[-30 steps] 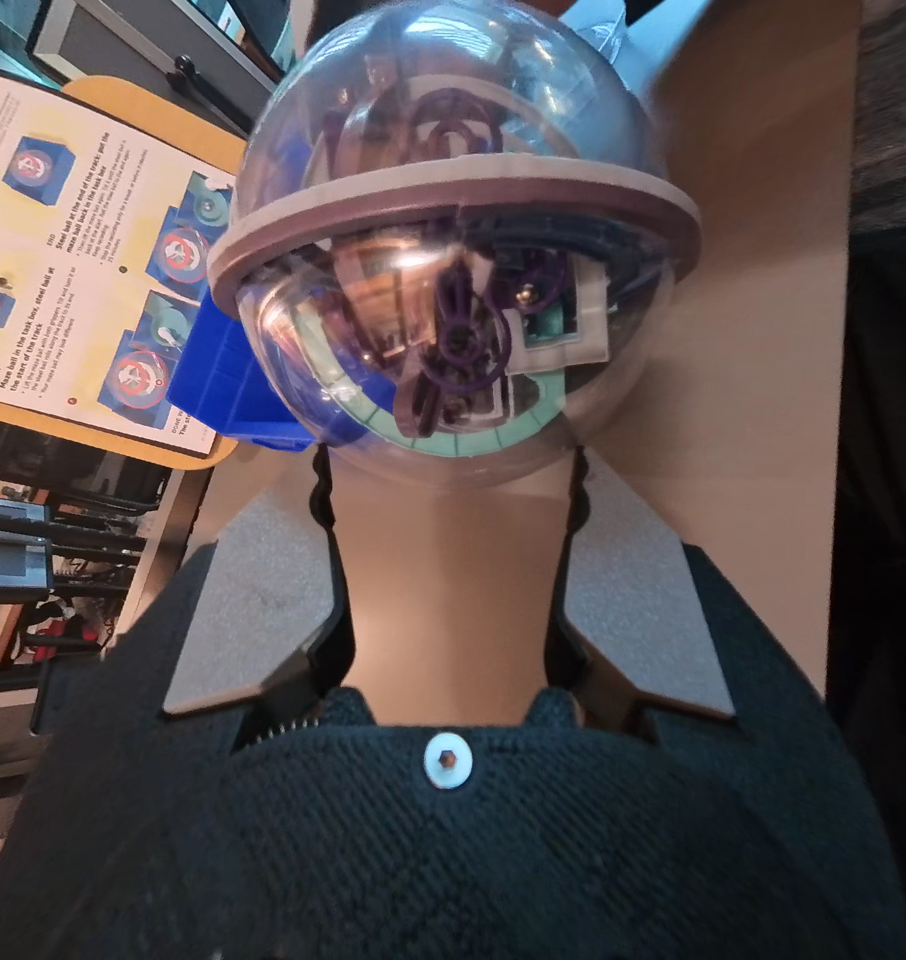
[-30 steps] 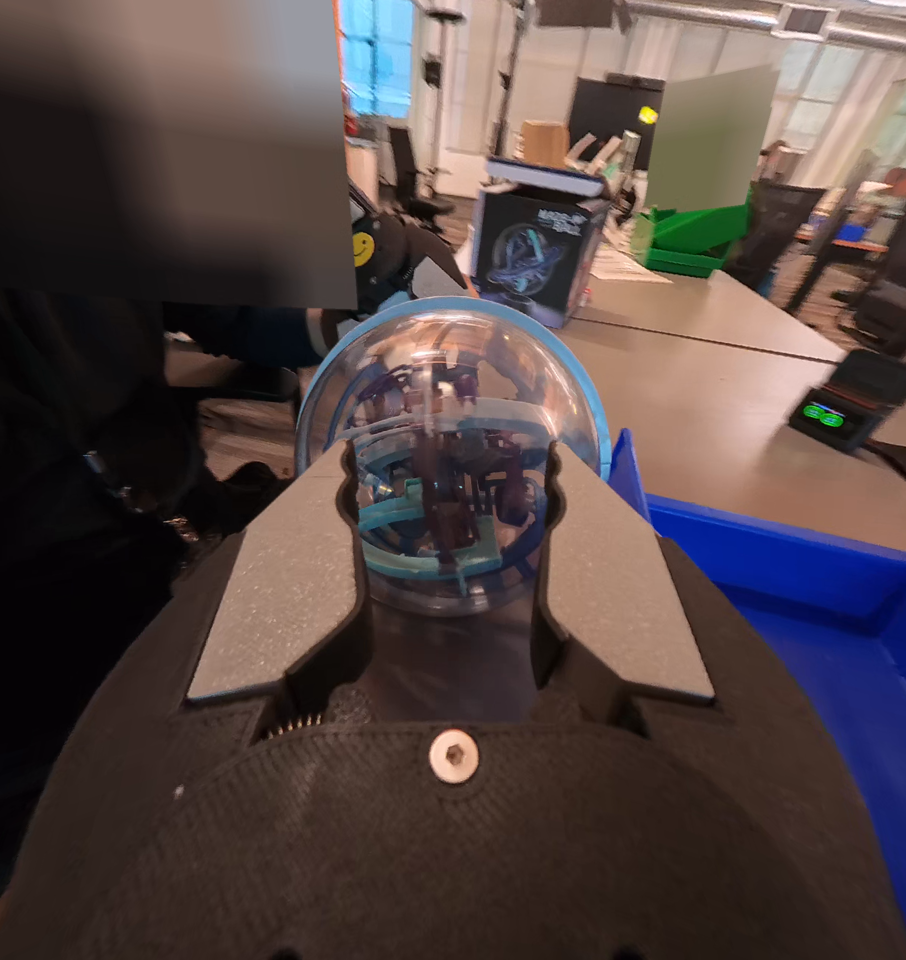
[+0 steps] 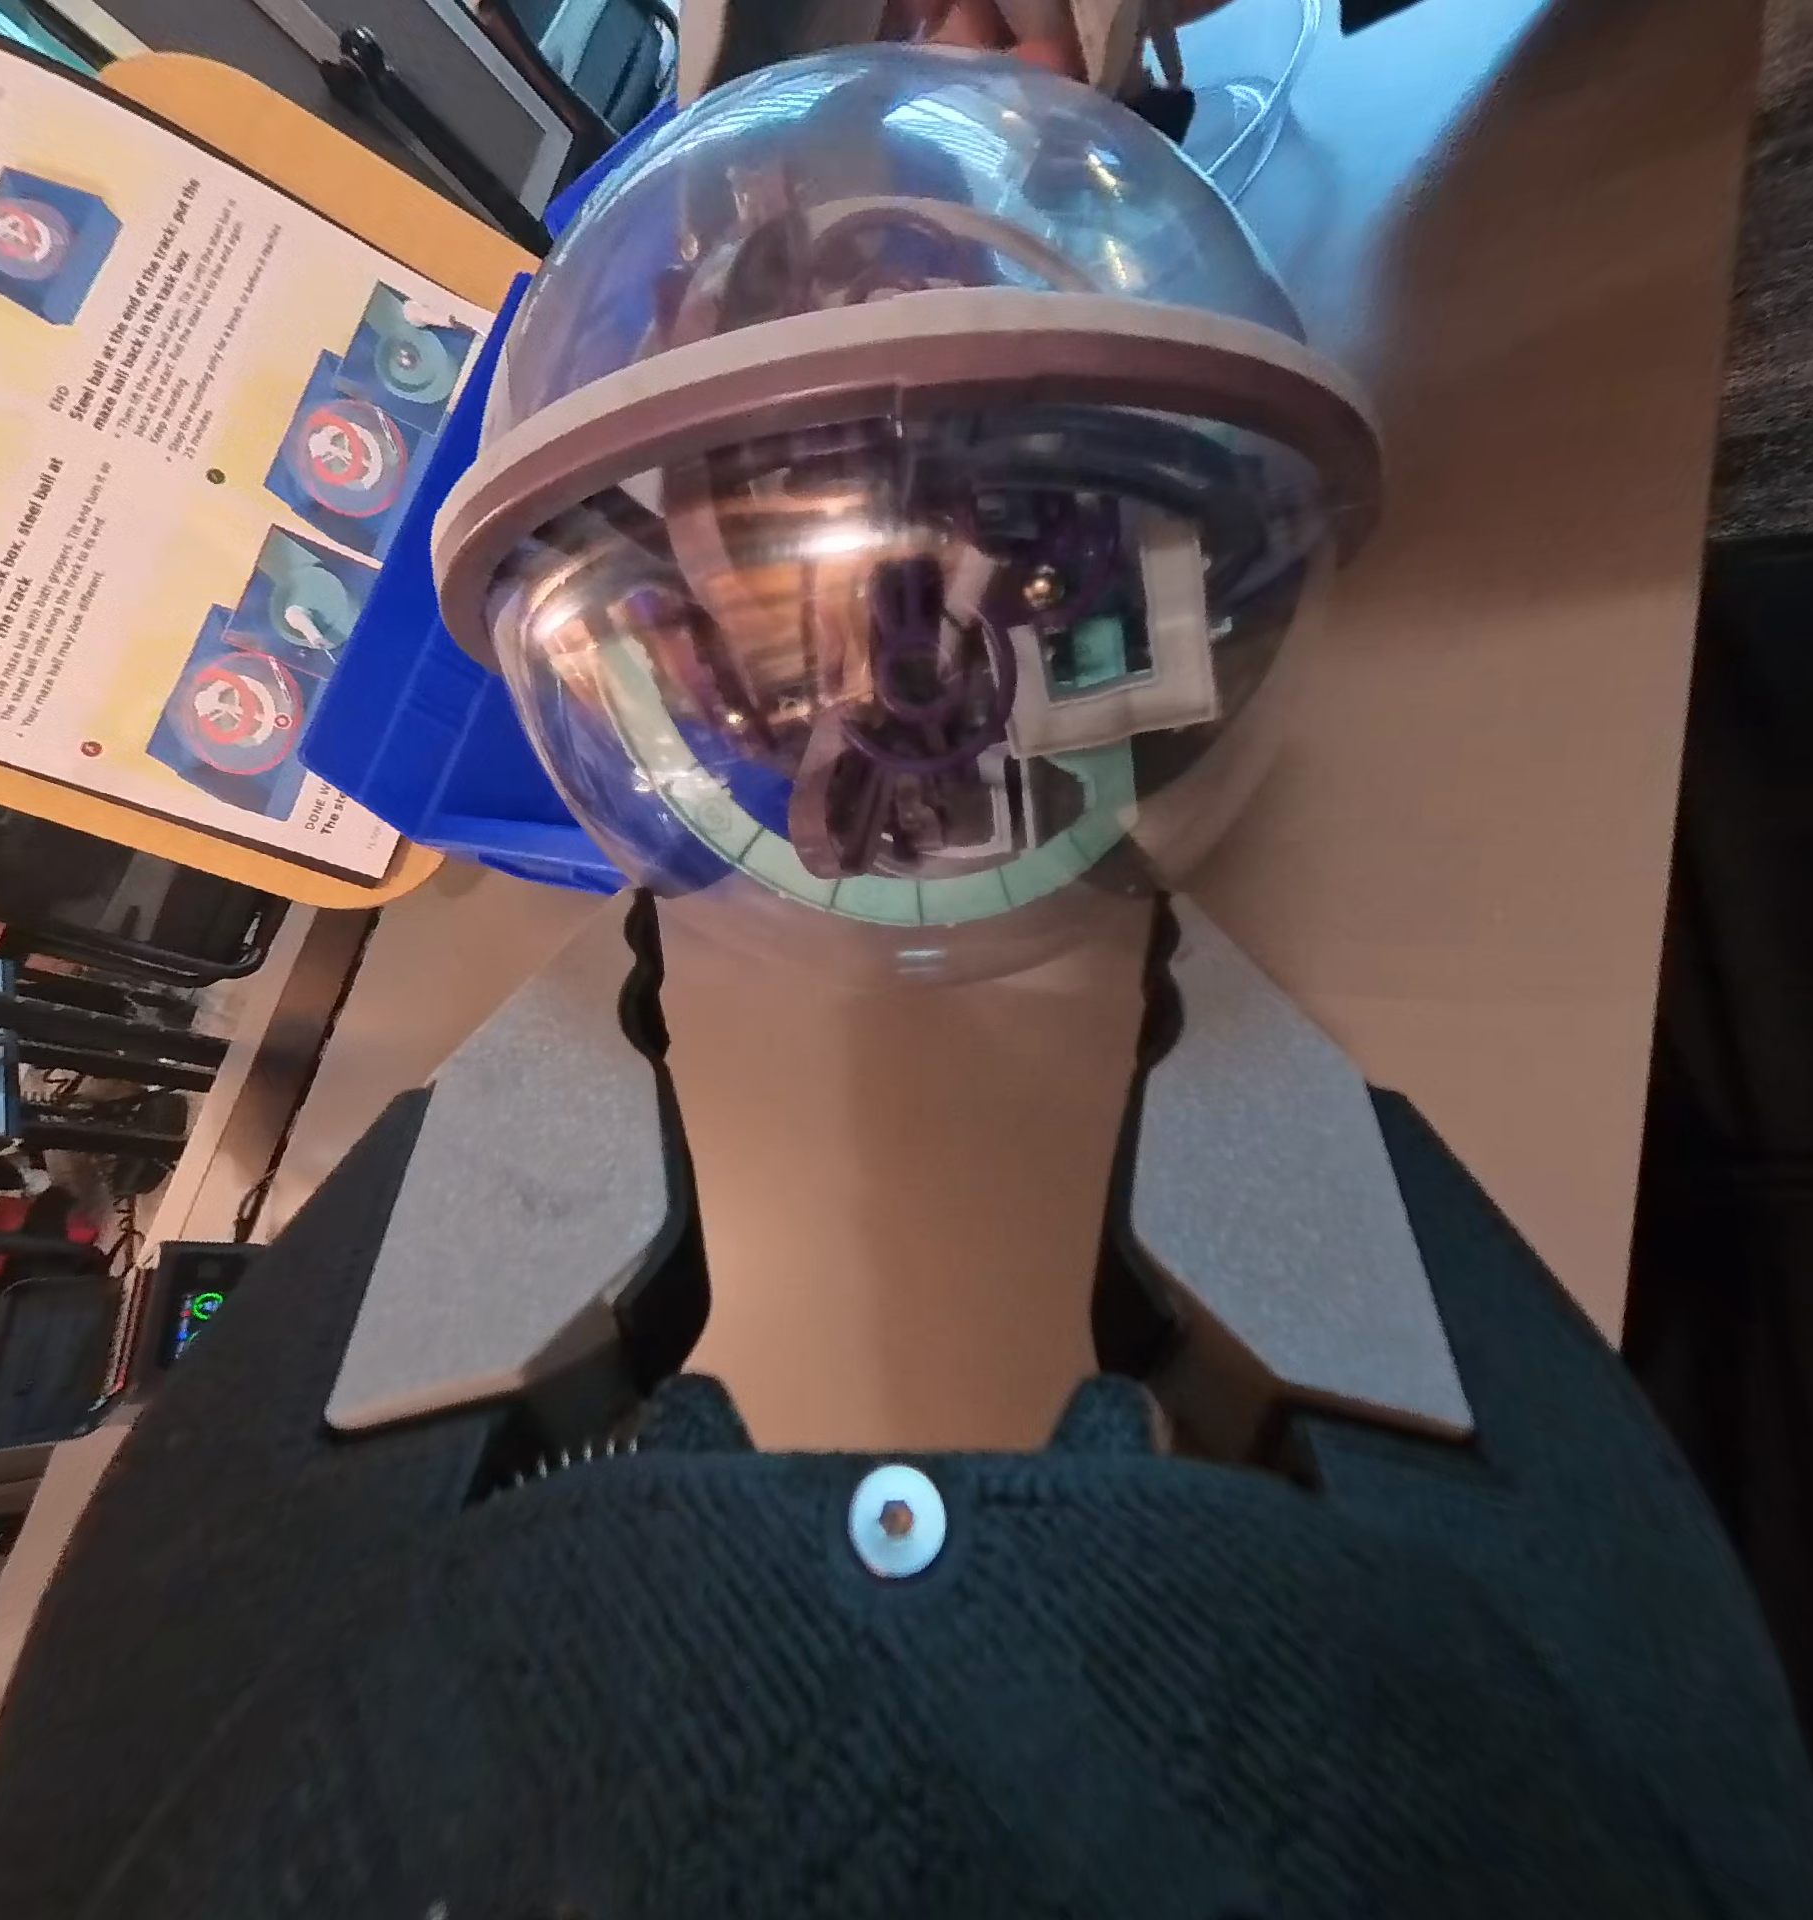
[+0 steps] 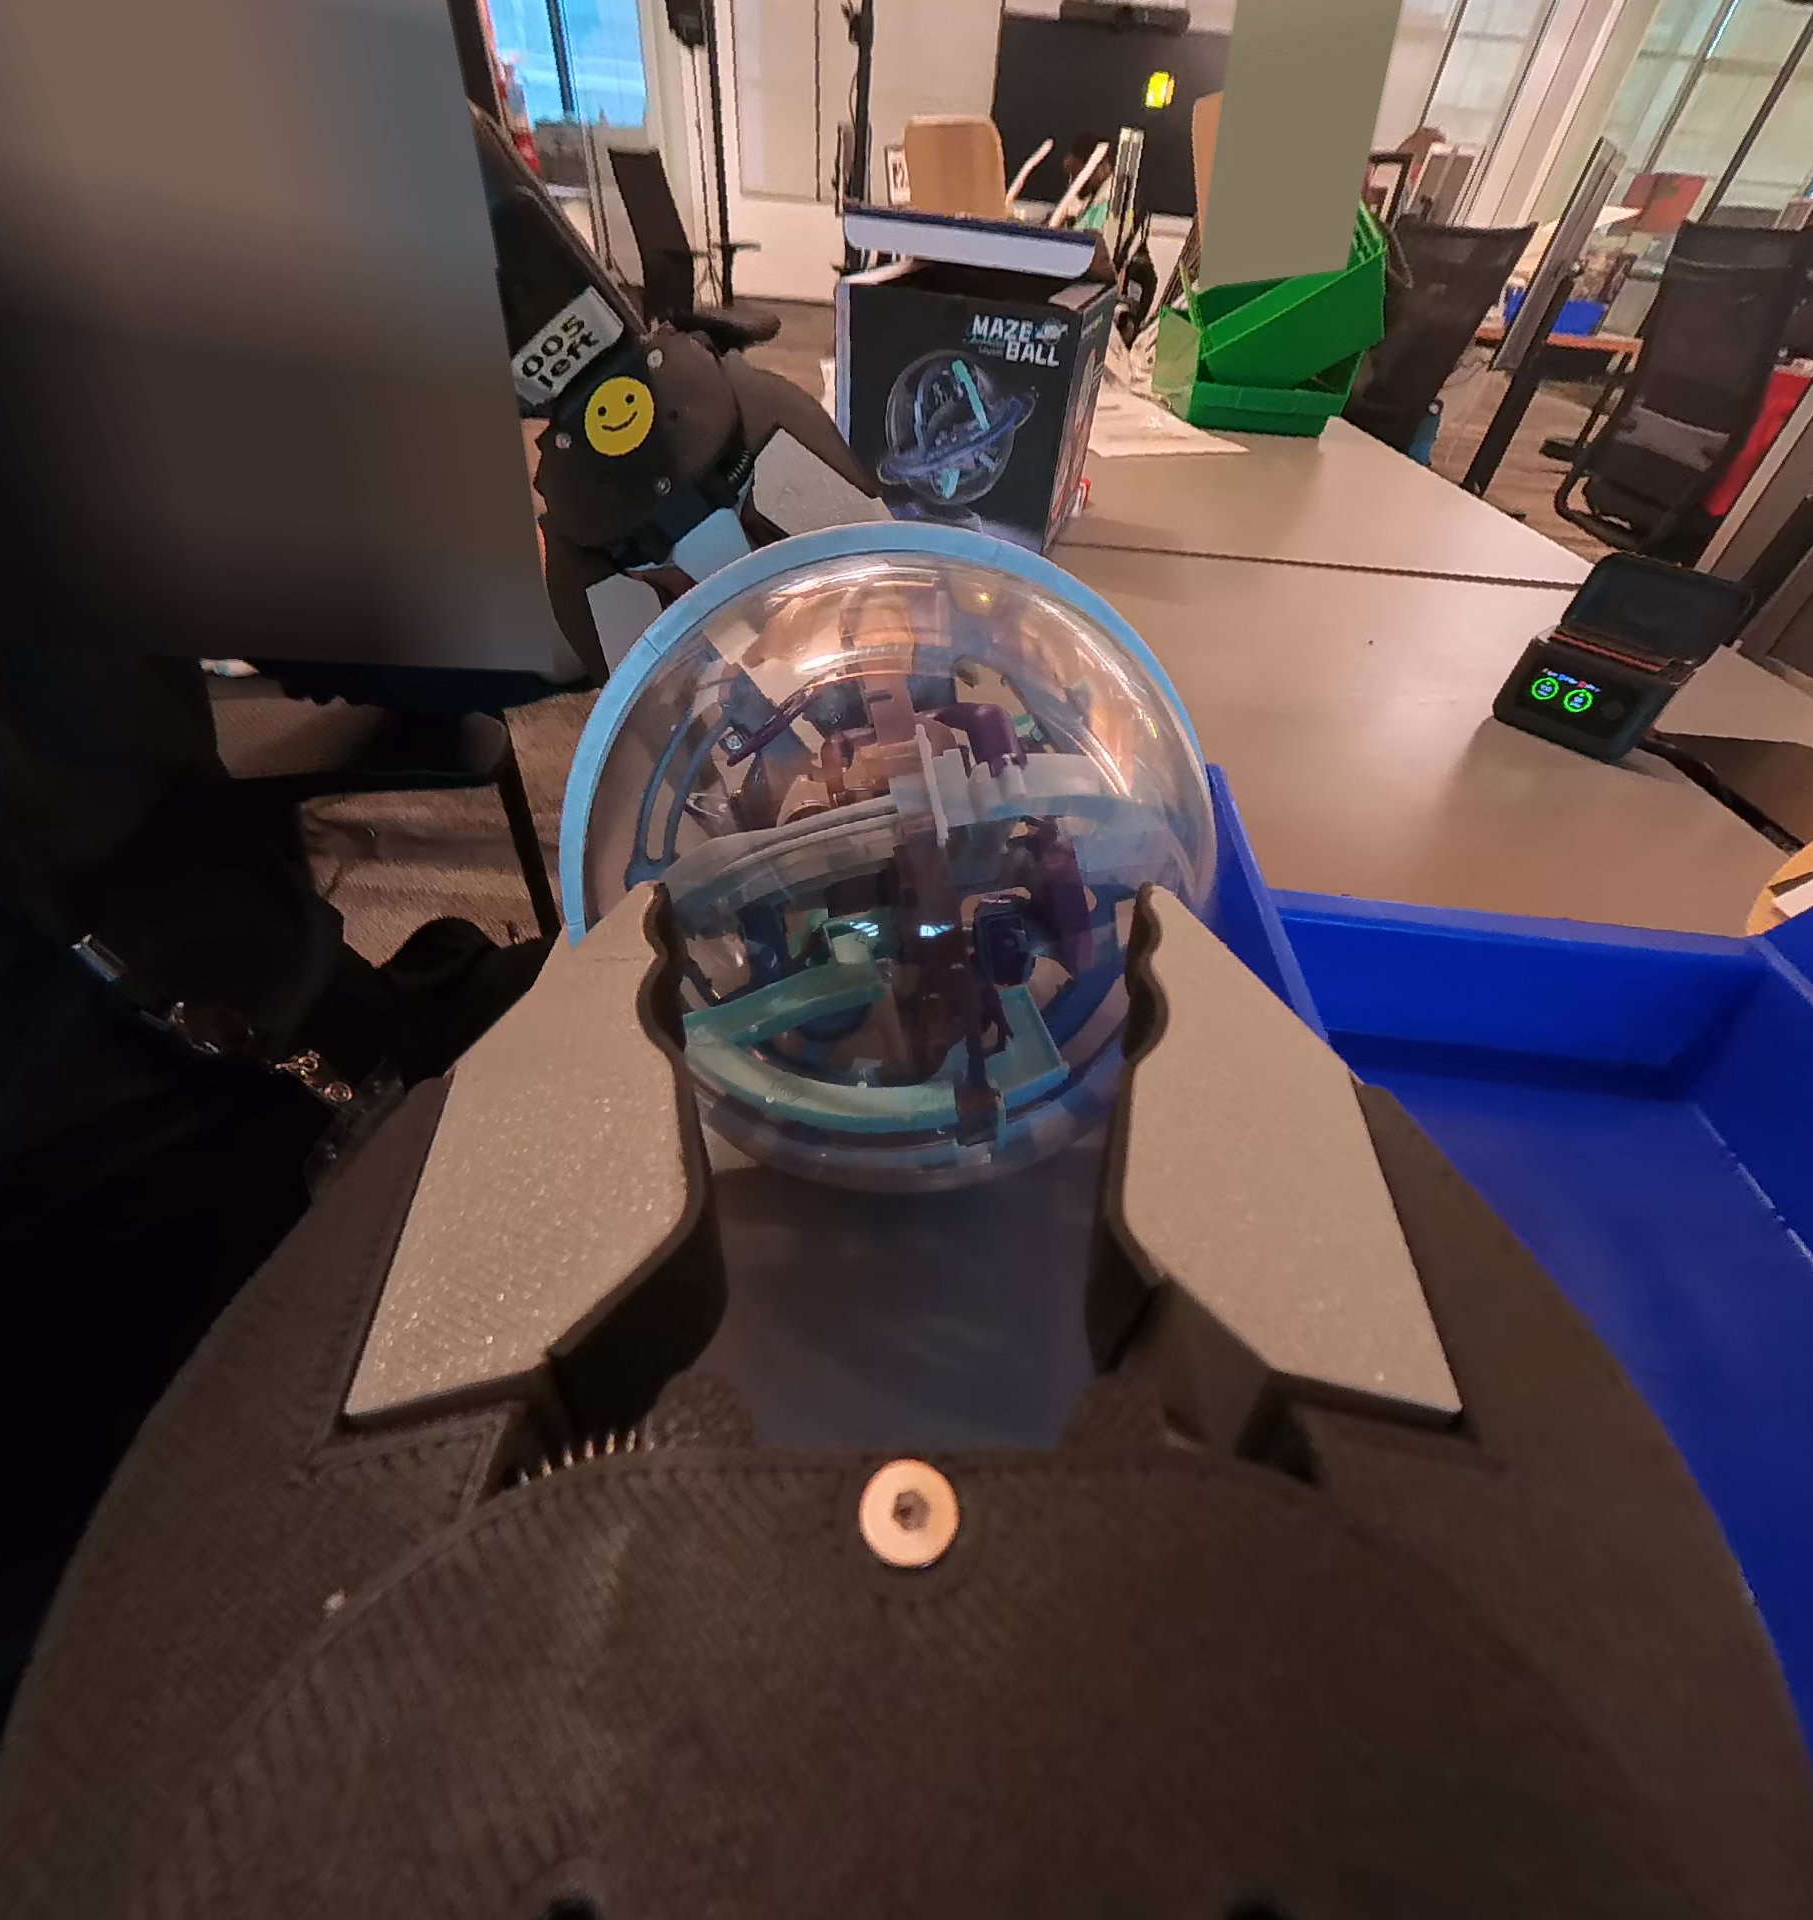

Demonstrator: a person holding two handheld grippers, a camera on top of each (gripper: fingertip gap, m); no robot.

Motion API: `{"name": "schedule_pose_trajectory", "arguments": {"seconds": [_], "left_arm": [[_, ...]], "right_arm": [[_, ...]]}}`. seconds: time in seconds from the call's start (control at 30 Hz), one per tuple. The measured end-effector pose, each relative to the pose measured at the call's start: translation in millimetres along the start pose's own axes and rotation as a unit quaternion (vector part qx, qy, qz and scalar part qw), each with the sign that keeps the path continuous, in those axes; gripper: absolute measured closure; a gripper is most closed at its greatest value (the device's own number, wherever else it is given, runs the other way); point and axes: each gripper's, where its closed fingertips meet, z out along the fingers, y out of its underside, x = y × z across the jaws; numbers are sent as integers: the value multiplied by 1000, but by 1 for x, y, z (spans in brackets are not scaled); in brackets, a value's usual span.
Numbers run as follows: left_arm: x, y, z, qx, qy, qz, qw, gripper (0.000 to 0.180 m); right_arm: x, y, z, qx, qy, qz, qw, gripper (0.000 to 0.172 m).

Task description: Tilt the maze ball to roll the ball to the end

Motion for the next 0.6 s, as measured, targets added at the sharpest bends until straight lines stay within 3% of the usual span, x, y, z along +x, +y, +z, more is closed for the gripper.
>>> {"name": "schedule_pose_trajectory", "arguments": {"seconds": [0.4, 0.6], "left_arm": [[-1, -4, -1, 21, -6, 47, 999, 87], [2, -7, -3, 21, -13, 40, 999, 87]], "right_arm": [[1, 2, 0, 27, -14, 15, 999, 86], [-3, 2, 6, 19, -14, 17, 1000, 70]]}}
